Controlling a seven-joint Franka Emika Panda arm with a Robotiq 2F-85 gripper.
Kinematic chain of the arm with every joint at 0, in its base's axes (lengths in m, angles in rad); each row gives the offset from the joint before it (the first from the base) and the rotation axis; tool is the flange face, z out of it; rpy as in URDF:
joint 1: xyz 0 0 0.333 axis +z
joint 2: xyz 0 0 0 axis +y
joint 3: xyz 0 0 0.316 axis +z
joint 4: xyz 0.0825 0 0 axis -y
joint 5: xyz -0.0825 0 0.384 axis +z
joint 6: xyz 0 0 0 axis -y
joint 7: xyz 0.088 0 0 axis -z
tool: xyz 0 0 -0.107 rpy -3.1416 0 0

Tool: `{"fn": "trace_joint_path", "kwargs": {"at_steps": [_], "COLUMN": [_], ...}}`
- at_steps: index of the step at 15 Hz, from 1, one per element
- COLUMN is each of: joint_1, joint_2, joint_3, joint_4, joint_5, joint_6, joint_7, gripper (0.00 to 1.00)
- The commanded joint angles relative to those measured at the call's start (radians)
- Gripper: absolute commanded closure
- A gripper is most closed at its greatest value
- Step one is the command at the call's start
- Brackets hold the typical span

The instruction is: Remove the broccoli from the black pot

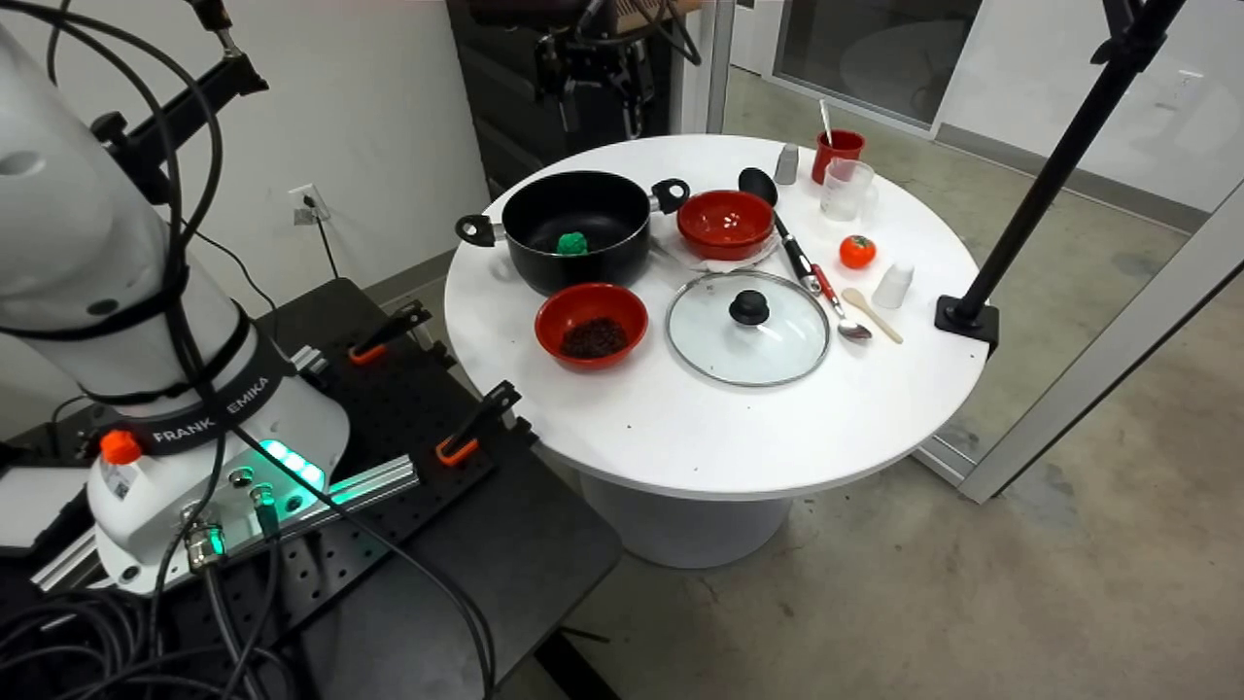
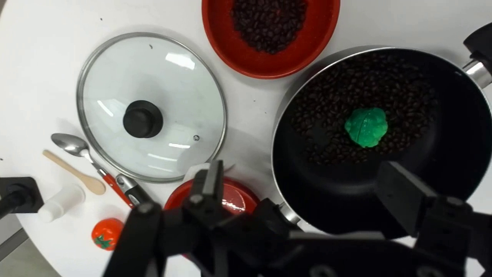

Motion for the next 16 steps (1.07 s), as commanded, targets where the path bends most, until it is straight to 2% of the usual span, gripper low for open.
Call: {"fn": "trace_joint_path", "kwargs": {"at_steps": [1,3,4,10,16], "joint_1": [0.038,0.059,0.047,0.049,0.039], "joint_2": [0.004,-0.004,0.008,0.008,0.081], "joint_3": [0.03,0.051,0.036,0.035,0.019], "joint_4": [-0.051,-0.078,-0.048,-0.053,-0.008], "joint_5": [-0.034,-0.044,-0.01,-0.009,0.03], "joint_6": [0.056,0.088,0.048,0.05,0.06], "joint_7": [0.042,0.035,0.01,0.012,0.036], "gripper": [0.0,0.0,0.0,0.0,0.0]}}
